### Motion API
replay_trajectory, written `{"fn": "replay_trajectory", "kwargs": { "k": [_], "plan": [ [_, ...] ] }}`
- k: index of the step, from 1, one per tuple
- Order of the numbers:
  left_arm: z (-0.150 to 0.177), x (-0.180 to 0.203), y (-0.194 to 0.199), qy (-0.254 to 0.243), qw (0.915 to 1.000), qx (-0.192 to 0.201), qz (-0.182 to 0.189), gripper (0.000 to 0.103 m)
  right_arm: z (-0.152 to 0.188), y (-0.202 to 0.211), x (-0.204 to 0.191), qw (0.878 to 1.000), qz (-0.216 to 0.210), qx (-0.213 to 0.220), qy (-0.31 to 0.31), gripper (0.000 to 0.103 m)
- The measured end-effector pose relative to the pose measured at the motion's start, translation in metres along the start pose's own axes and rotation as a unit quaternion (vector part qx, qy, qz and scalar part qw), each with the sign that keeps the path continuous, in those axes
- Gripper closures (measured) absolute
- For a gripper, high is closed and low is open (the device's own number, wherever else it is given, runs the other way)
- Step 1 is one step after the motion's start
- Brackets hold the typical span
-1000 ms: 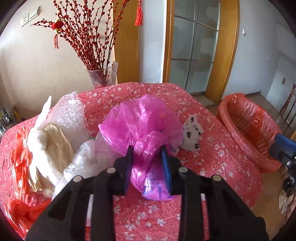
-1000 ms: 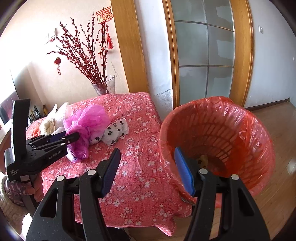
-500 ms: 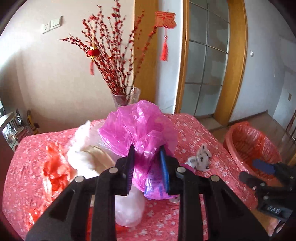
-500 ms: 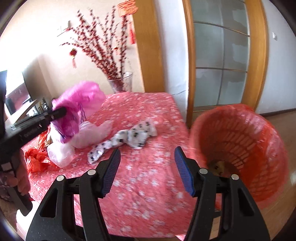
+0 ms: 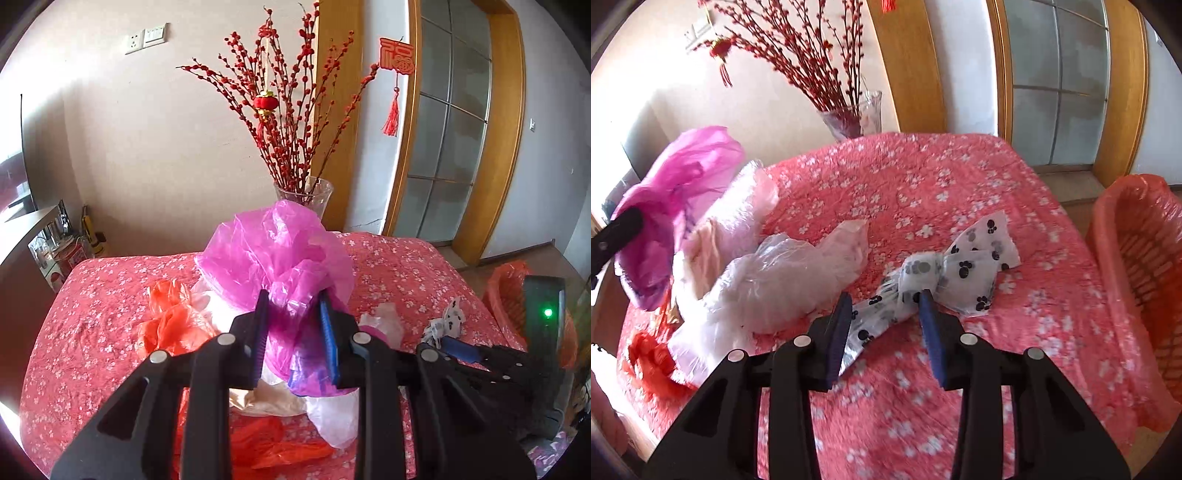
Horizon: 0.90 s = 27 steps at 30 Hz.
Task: Collect trash
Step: 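Grasp the pink bag with the left tool while the right tool grasps the white paw-print bag, then carry both held bags over the red-lined basket with both tools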
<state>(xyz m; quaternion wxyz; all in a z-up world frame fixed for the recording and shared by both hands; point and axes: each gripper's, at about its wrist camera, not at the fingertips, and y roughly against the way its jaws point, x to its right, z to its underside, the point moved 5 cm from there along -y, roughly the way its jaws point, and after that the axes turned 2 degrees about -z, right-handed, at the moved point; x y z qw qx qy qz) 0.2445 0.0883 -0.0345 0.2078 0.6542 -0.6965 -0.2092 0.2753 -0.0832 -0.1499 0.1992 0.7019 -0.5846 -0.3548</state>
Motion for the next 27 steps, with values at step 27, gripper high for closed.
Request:
{"fn": "replay_trajectory", "kwargs": {
  "k": [27],
  "plan": [
    [0.004,0.05,0.001,-0.015,0.9988,-0.007,0.047,0.077,0.006,0.073,0.044,0.998,0.012,0.054,0.022,0.1]
  ]
}}
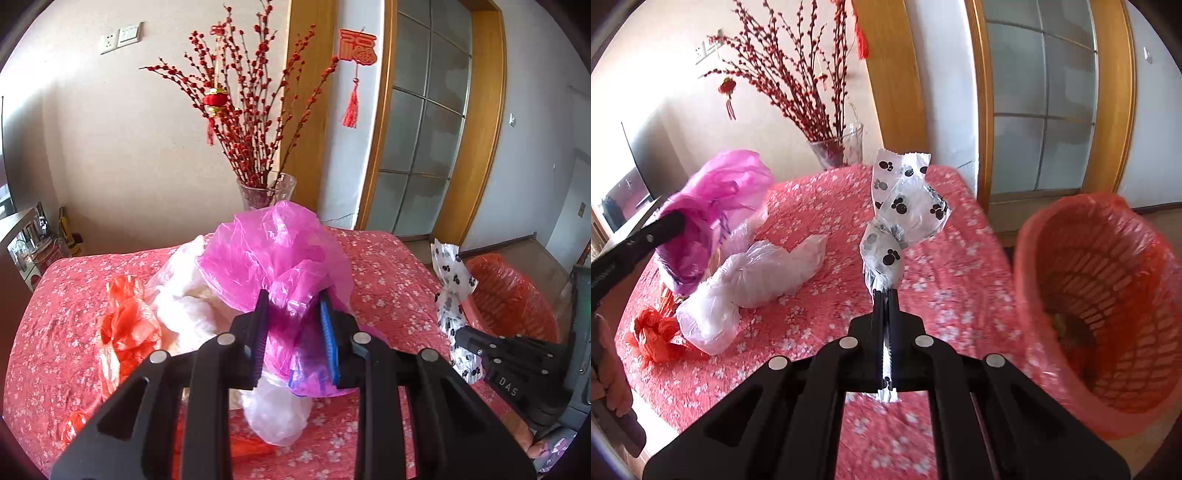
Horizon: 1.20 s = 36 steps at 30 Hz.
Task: Collect trash
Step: 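Carry both held bags over the red-lined basket with both tools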
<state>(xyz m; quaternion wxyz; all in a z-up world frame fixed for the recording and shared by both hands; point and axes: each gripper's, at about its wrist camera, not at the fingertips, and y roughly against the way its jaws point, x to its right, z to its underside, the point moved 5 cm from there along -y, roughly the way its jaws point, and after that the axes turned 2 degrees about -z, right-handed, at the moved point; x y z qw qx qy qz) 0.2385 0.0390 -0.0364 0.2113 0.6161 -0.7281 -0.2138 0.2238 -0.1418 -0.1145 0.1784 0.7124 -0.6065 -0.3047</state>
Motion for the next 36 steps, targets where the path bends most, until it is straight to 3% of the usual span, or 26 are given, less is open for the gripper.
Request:
{"fn": "replay_trajectory", "kwargs": {
  "k": [8,17,25,36],
  "plan": [
    [0.0,0.036,-0.001,-0.011,0.9994,-0.001,0.032,0.077,-0.009,0.031,0.019,0.999,0.013,0.031,-0.014,0.1],
    [-0.003,0.099,-0.003,-0.027,0.9957,0.0,0.089,0.077,-0.014,0.07,0.072,0.995,0.054,0.062,-0.048,0.1],
    [0.0,0.171,-0.01,-0.056,0.9874,-0.01,0.148,0.077,-0.013,0.101,0.134,0.988,0.1,0.08,-0.09,0.1],
    [0.003,0.251,-0.027,-0.084,0.9749,-0.031,0.204,0.077,-0.009,0.118,0.179,0.981,0.124,0.091,-0.115,0.1]
  ]
}}
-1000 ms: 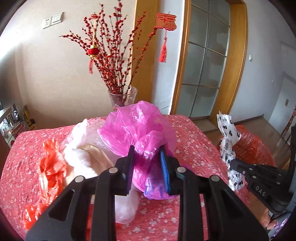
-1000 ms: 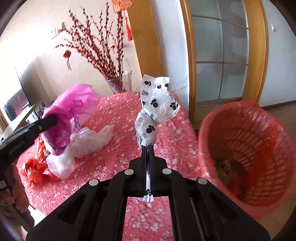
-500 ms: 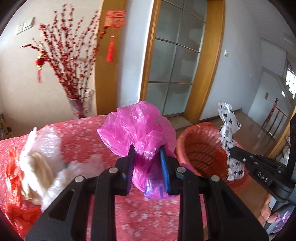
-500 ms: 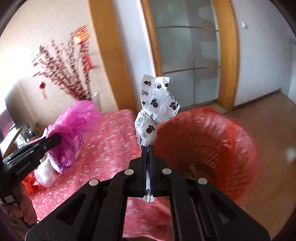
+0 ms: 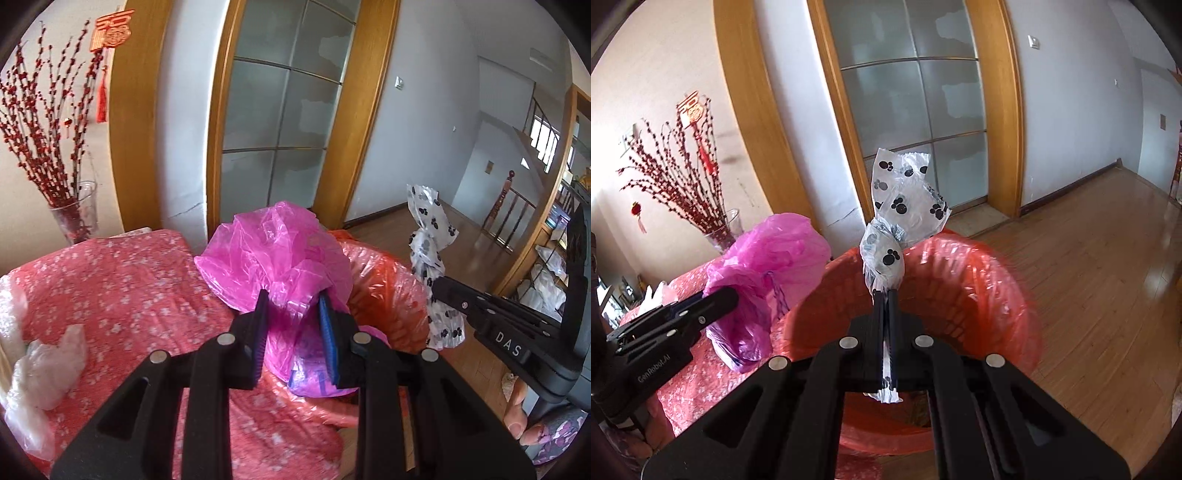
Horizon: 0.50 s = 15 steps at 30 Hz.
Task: Collect trash
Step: 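Carry both held bags over the red-lined basket with both tools, then open both tools to drop the pink and white bags into the basket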
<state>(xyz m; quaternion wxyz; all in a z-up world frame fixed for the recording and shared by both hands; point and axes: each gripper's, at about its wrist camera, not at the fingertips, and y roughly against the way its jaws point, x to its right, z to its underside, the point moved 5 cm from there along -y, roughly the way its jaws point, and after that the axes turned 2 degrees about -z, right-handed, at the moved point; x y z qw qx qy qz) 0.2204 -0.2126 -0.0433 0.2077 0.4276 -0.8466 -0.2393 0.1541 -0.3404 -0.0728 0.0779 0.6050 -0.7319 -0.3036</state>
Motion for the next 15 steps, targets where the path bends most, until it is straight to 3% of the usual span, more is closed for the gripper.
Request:
{"fn": "replay_trajectory", "kwargs": {
  "k": [8,15],
  "plan": [
    [-0.002,0.019,-0.027,-0.006,0.9998,-0.014,0.013,0.075,-0.007,-0.005,0.023,1.0,0.004,0.001,-0.022,0.1],
    [0.007,0.009,-0.045,0.009,0.9993,-0.035,0.005,0.061,-0.006,-0.015,0.037,0.999,0.012,-0.008,-0.033,0.092]
  ]
}}
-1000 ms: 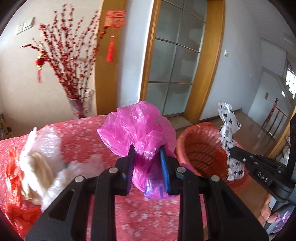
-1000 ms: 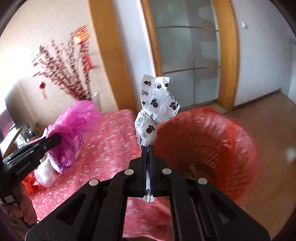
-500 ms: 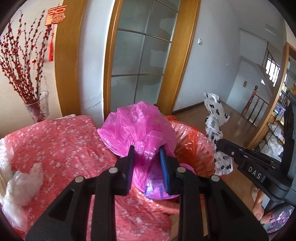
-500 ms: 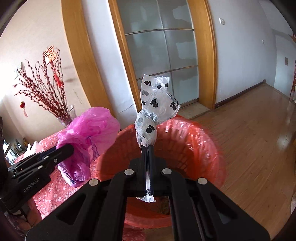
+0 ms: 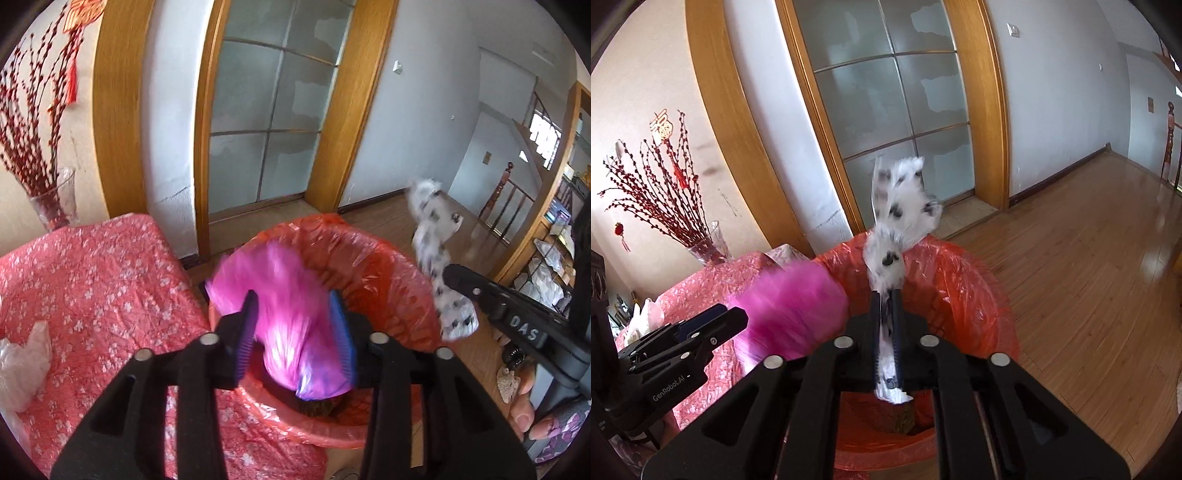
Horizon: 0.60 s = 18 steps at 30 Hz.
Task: Collect trash
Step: 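Open both tools to drop the pink and white bags into the basket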
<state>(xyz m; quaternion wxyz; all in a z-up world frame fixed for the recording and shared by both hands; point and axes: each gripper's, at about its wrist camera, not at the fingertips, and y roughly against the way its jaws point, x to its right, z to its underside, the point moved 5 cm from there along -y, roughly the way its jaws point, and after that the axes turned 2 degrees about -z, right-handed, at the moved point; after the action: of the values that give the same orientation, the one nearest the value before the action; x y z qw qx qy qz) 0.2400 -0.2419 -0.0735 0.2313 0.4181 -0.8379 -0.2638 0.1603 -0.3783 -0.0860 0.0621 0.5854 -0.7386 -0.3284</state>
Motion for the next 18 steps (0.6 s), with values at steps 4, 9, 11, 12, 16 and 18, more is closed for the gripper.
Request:
{"fn": "replay_trajectory", "kwargs": {
  "k": [4,9,11,12,16,18],
  "plan": [
    [0.004,-0.012,0.0,0.009,0.9998,-0.002,-0.015,0.061,0.005,0.0,0.006,1.0,0.004,-0.002,-0.001,0.072],
    [0.007,-0.028,0.012,0.01,0.9989,0.009,-0.044,0.059,0.006,0.004,0.0,1.0,0.012,0.003,0.01,0.052],
    [0.009,-0.034,0.02,0.008,0.9983,0.015,-0.055,0.059,0.005,0.008,-0.003,1.0,0.014,0.011,0.018,0.048],
    [0.011,-0.037,0.025,0.008,0.9979,0.018,-0.061,0.059,0.005,0.009,-0.005,1.0,0.015,0.013,0.023,0.048],
    [0.016,-0.055,0.048,0.006,0.9957,0.033,-0.087,0.055,0.007,0.014,-0.021,0.999,0.013,0.017,0.041,0.04],
    [0.021,-0.068,0.063,0.006,0.9934,0.042,-0.106,0.054,0.01,0.015,-0.031,0.998,0.009,0.018,0.053,0.04]
  ]
}}
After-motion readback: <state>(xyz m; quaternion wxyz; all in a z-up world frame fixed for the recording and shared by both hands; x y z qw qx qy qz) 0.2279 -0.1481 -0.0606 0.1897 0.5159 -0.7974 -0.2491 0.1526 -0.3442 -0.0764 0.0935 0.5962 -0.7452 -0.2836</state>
